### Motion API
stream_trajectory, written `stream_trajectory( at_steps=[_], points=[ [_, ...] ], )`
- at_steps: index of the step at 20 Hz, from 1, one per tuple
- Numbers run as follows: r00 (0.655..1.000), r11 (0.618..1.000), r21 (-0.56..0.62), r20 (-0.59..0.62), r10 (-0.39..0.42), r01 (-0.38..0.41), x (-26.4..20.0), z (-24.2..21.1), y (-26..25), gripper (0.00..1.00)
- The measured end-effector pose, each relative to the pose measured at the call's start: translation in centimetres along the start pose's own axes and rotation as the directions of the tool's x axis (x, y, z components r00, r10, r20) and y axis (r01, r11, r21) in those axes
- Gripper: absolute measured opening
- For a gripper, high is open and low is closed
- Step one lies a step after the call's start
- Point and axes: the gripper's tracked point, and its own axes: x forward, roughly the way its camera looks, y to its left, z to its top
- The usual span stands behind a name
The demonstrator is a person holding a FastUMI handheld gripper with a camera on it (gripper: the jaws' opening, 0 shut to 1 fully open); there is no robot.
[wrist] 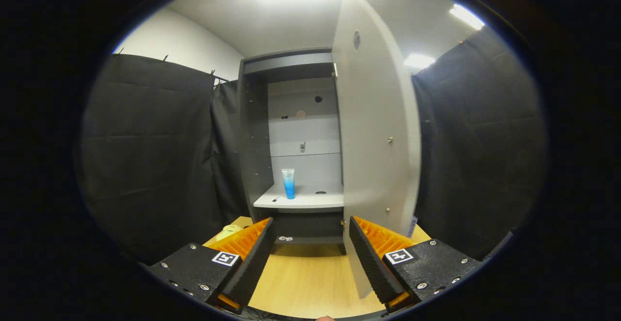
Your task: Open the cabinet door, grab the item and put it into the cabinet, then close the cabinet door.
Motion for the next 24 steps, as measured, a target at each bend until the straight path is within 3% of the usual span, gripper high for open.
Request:
stream_trajectory(
  at_steps=[9,15,19,21,24],
  points=[
    [0.961,0.962,0.038,0.048,-0.271,0.270,-2.2,2.6,-11.6,0.93],
    [0.886,0.896,0.093,0.137,-0.442,0.433,-1.0,5.6,-17.0,0.93],
    [0.870,0.878,0.049,0.120,-0.479,0.477,2.1,5.3,-19.1,0.94],
    [0.885,0.888,0.024,0.079,-0.459,0.459,3.5,4.3,-18.4,0.94],
    [0.877,0.882,-0.014,0.123,-0.465,0.470,3.6,4.6,-17.8,0.90]
  ],
)
